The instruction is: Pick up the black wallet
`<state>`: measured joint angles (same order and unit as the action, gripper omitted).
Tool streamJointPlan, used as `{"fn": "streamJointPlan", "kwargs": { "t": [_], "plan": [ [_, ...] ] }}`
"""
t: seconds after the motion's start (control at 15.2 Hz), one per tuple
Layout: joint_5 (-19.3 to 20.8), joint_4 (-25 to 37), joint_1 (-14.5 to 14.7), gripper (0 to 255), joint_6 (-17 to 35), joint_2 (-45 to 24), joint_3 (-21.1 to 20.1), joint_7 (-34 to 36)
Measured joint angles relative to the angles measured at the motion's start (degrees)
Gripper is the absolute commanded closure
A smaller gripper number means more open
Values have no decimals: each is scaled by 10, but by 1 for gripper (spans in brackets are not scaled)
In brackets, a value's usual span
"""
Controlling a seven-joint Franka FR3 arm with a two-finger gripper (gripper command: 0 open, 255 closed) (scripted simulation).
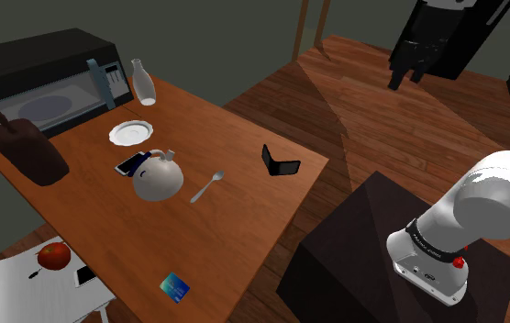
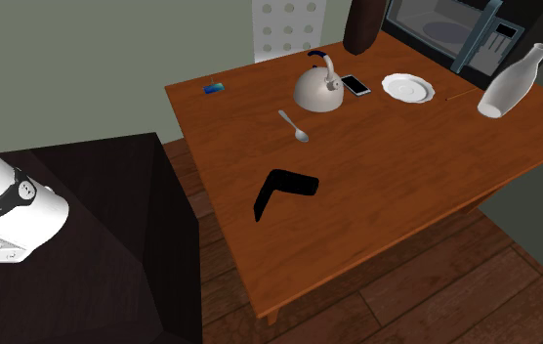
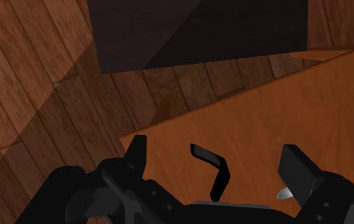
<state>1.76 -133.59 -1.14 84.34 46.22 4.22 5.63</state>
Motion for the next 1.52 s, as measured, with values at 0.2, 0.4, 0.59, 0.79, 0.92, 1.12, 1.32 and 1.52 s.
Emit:
{"fn": "streamJointPlan", "kwargs": {
  "t": [0.2, 0.4, 0.59, 0.79, 0.92, 1.12, 1.32, 1.52],
  "plan": [
    [-3, -18, 2, 0, 24, -6, -5, 6],
    [-7, -47, 5, 0, 82, -34, -10, 14],
    [-11, -72, 8, 0, 139, -66, -17, 24],
    [-14, -86, 12, 0, 201, -112, -23, 32],
    [-15, -94, 14, 0, 242, -145, -26, 37],
    [-19, -102, 18, 0, 305, -199, -33, 47],
    [-20, -95, 21, 0, 365, -264, -38, 56],
    [-20, -87, 23, 0, 426, -332, -43, 63]
  ]
}}
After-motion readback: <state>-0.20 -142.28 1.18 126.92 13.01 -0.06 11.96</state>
